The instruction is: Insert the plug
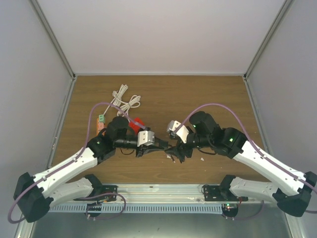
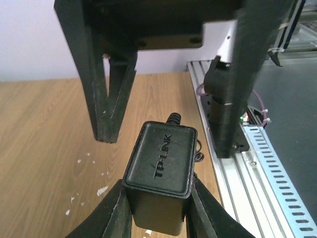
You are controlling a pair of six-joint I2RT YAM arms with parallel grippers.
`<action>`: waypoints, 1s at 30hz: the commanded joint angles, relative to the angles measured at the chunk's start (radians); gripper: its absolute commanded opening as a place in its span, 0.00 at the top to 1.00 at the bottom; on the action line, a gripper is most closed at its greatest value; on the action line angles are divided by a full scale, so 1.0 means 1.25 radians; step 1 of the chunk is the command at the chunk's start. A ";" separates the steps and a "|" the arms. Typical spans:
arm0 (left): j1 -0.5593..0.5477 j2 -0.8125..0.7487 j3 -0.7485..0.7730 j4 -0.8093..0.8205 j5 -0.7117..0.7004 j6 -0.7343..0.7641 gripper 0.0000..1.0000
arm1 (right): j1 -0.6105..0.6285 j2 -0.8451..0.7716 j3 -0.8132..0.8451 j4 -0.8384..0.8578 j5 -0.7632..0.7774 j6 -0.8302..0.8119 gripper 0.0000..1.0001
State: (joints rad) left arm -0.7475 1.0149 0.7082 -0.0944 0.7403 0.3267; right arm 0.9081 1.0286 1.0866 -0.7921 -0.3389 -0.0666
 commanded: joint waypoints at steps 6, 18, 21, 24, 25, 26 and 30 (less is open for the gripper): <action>-0.008 -0.063 -0.025 0.036 0.048 0.018 1.00 | 0.018 -0.018 0.024 0.032 -0.050 -0.023 0.38; -0.008 -0.017 -0.005 0.035 0.031 0.018 1.00 | 0.031 0.000 0.042 0.027 -0.073 -0.029 0.48; -0.008 -0.022 -0.007 0.034 0.031 0.019 1.00 | 0.031 0.002 0.041 0.025 -0.073 -0.028 0.48; -0.008 -0.030 -0.011 0.036 0.036 0.020 1.00 | 0.031 0.003 0.039 0.025 -0.073 -0.028 0.48; -0.008 -0.031 -0.012 0.035 0.038 0.020 1.00 | 0.031 0.004 0.039 0.025 -0.074 -0.027 0.48; -0.008 -0.032 -0.012 0.035 0.038 0.019 1.00 | 0.031 0.006 0.038 0.026 -0.075 -0.026 0.48; -0.008 -0.035 -0.013 0.035 0.039 0.019 1.00 | 0.032 0.014 0.034 0.020 -0.074 -0.024 0.49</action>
State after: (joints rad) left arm -0.7513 0.9920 0.6876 -0.0944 0.7742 0.3336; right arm 0.9344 1.0321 1.1130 -0.7689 -0.4248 -0.0933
